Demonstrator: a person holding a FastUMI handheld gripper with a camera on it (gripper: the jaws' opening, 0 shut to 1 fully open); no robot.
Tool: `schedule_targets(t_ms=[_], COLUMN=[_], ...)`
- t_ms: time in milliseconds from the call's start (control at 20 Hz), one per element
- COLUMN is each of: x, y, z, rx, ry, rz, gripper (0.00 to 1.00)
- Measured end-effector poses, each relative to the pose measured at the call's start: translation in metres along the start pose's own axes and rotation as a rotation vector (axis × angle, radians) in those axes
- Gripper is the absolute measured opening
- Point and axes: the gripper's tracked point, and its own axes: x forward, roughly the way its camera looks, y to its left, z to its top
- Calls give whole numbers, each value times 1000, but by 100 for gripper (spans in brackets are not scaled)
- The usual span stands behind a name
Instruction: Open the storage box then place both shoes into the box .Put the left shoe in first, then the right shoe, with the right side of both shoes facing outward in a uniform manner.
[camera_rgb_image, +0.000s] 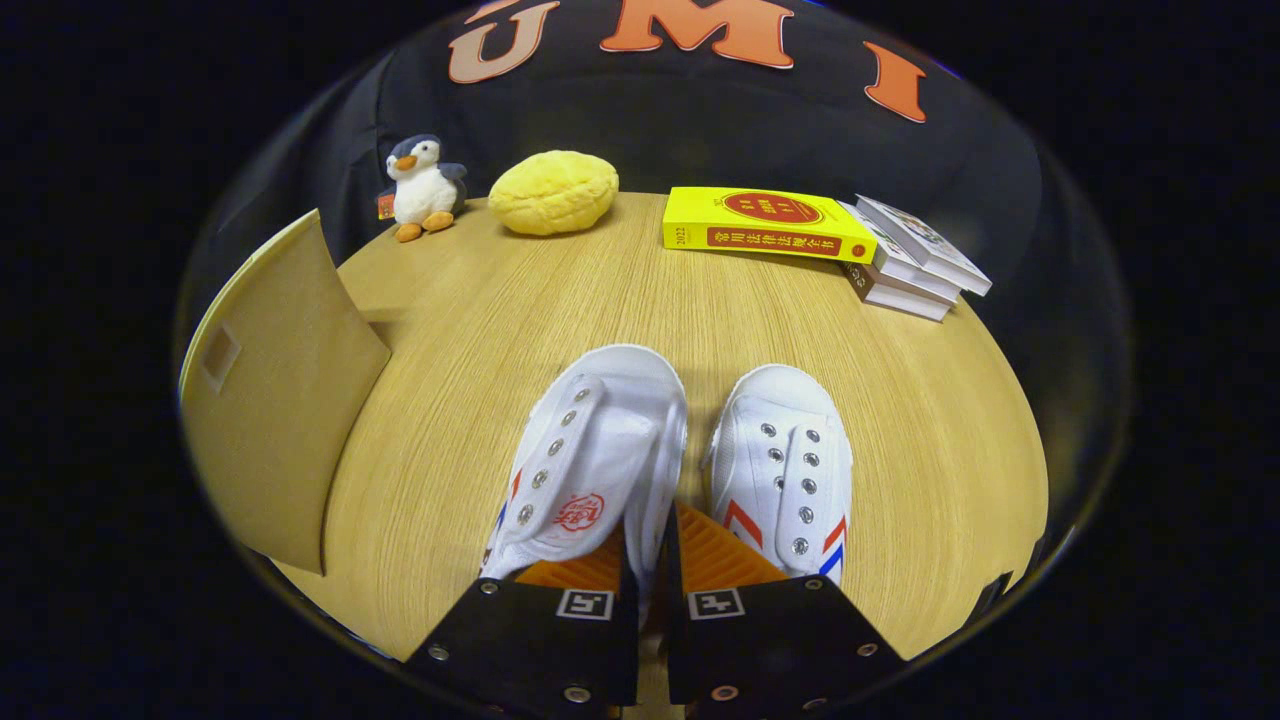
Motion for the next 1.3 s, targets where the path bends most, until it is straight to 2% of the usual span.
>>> schedule_targets(t_ms=[150,350,500,800,1100,1300], x=[1,0,-3,-20,-67,-107], y=[2,1,1,10,27,51], z=[1,7,16,37,83,115], rx=[-20,45,149,174,273,291], ry=[5,11,22,-42,-130,-176], rz=[10,63,114,136,69,36], gripper=[8,2,1,1,1,0])
